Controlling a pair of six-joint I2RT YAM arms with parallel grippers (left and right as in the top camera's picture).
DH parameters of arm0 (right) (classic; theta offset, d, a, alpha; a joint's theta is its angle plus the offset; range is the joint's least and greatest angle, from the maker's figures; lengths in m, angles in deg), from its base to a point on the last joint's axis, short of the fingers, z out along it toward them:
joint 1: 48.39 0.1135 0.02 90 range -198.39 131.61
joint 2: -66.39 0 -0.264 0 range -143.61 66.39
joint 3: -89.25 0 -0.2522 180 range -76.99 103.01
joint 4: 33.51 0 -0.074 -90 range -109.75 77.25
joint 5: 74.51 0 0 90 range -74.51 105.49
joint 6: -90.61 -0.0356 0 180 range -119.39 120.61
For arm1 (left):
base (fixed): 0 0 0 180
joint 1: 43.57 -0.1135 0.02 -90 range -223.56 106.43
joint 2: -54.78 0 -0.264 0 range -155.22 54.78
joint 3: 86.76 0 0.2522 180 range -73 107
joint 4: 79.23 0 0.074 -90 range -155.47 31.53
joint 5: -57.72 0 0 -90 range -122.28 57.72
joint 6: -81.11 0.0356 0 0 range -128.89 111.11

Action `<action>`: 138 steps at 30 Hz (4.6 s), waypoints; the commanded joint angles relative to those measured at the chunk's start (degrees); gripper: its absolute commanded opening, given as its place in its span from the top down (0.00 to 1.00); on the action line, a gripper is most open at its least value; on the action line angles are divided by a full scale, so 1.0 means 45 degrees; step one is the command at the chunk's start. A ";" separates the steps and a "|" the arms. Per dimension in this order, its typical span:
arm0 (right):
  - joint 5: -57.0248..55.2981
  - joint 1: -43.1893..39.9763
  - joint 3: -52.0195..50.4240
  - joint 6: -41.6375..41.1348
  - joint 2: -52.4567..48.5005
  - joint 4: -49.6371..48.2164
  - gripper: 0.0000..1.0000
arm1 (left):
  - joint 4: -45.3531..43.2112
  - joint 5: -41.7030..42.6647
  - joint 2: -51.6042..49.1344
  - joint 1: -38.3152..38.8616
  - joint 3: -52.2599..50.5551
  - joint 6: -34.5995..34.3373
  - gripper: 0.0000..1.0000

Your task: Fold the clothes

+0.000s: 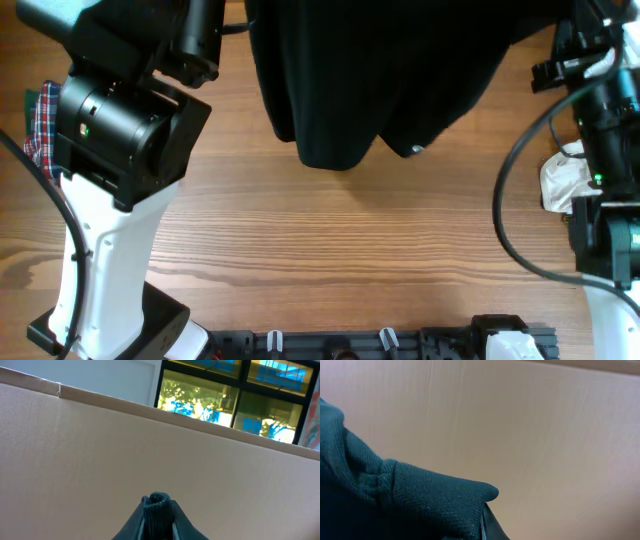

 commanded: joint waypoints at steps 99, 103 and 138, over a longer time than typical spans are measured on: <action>-0.1321 0.2001 1.3896 -0.0743 -0.6329 1.2648 0.96 | 1.3435 1.0015 -0.1899 0.0437 0.0131 -0.0860 0.03; -0.1316 0.2001 1.3896 -0.0860 -0.6329 1.2420 0.96 | 1.3153 0.9044 -0.2778 0.1185 0.0131 -0.0772 0.04; -0.1632 0.2001 1.3896 -0.0471 -0.6232 1.2206 0.96 | 1.3240 1.1166 -0.4133 0.2871 0.0131 0.3390 0.79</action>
